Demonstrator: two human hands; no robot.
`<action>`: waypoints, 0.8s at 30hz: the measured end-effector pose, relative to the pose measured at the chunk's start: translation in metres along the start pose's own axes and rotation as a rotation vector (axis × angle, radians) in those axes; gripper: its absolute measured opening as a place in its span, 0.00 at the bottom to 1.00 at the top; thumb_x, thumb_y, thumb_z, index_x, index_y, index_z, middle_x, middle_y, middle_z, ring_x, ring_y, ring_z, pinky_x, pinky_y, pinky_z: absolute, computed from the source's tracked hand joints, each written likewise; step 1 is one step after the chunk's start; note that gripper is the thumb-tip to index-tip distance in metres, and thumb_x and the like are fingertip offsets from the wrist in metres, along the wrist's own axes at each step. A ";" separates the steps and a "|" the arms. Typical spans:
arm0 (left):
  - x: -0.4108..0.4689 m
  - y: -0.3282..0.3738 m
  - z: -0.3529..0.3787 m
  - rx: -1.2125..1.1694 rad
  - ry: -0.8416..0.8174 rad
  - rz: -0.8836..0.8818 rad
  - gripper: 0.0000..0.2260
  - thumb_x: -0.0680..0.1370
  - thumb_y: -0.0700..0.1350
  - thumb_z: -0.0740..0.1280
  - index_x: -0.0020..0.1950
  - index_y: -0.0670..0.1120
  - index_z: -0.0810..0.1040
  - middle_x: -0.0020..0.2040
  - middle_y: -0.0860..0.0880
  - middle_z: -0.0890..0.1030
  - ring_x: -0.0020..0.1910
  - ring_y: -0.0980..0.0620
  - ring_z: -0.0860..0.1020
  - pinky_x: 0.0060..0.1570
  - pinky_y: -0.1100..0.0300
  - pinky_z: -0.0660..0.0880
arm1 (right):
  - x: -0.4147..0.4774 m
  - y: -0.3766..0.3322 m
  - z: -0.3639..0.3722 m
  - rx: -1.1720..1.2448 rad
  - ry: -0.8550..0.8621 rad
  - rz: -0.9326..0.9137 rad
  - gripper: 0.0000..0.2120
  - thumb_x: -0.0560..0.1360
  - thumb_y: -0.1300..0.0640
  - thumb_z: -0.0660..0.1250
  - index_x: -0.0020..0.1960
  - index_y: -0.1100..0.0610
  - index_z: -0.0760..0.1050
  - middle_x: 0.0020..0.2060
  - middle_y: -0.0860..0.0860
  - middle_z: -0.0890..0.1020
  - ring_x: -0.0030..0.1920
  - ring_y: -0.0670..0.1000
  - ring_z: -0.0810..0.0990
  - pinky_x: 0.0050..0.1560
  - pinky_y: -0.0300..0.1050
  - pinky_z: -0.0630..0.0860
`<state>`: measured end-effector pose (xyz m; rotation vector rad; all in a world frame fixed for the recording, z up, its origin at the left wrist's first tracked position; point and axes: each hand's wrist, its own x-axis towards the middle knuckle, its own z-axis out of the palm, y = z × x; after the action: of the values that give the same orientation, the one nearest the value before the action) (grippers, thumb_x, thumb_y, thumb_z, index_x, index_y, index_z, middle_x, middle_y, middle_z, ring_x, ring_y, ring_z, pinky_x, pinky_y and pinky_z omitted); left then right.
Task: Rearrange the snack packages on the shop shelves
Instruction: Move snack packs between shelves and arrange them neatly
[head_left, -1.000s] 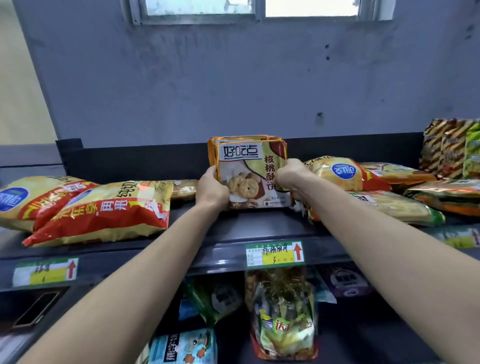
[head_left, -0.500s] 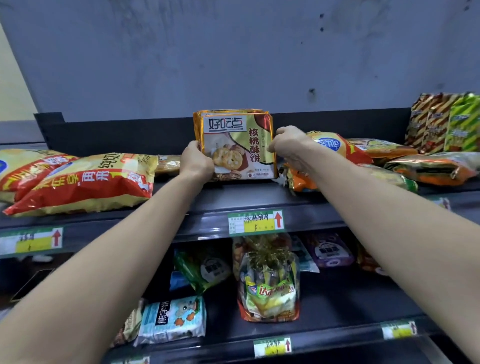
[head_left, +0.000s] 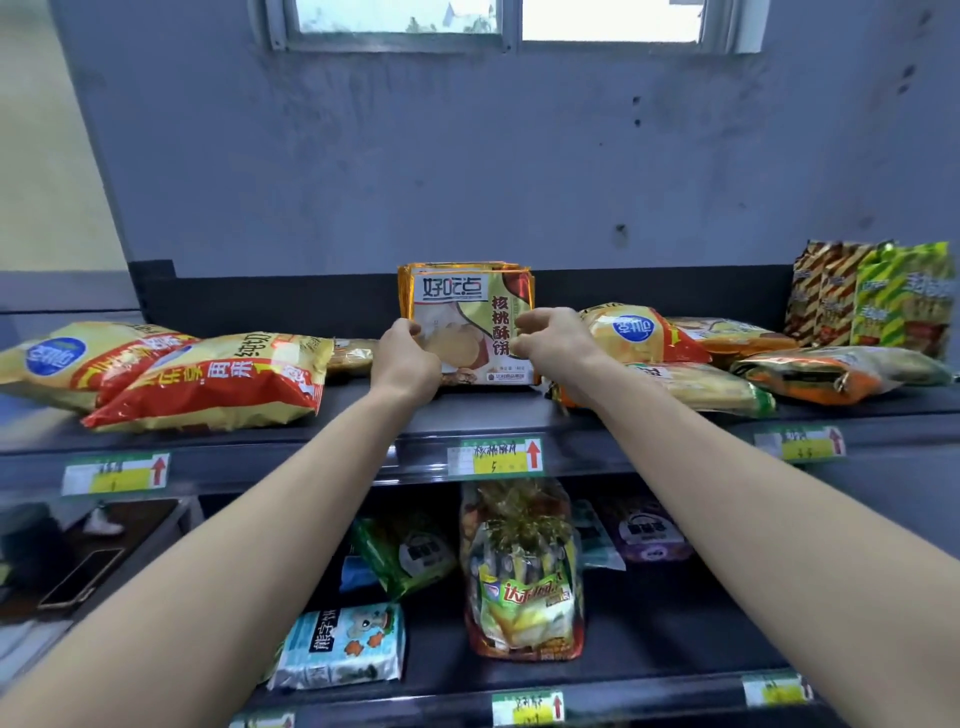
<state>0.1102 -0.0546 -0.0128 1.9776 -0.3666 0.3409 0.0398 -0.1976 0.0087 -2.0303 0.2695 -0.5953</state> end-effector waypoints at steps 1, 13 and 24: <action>-0.005 0.003 0.000 0.002 0.001 0.016 0.20 0.74 0.31 0.61 0.66 0.41 0.70 0.61 0.43 0.75 0.57 0.45 0.75 0.51 0.55 0.74 | -0.003 0.000 0.000 0.002 -0.001 -0.012 0.21 0.75 0.64 0.66 0.67 0.61 0.71 0.61 0.56 0.77 0.61 0.54 0.75 0.64 0.52 0.73; -0.057 0.061 0.014 -0.111 -0.077 0.156 0.14 0.75 0.32 0.63 0.61 0.39 0.74 0.56 0.41 0.79 0.56 0.44 0.77 0.59 0.48 0.75 | -0.037 0.002 -0.039 -0.019 0.073 -0.107 0.17 0.75 0.63 0.65 0.64 0.61 0.74 0.60 0.54 0.78 0.59 0.52 0.76 0.56 0.41 0.72; -0.072 0.127 0.101 -0.166 -0.290 0.279 0.14 0.76 0.35 0.64 0.61 0.42 0.75 0.57 0.45 0.79 0.55 0.49 0.77 0.57 0.57 0.74 | -0.032 0.039 -0.148 -0.120 0.298 -0.040 0.17 0.75 0.63 0.65 0.63 0.62 0.74 0.60 0.56 0.78 0.60 0.53 0.76 0.58 0.43 0.73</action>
<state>0.0008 -0.1904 0.0216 1.8154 -0.8355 0.1902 -0.0620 -0.3150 0.0270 -2.0616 0.4517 -0.9279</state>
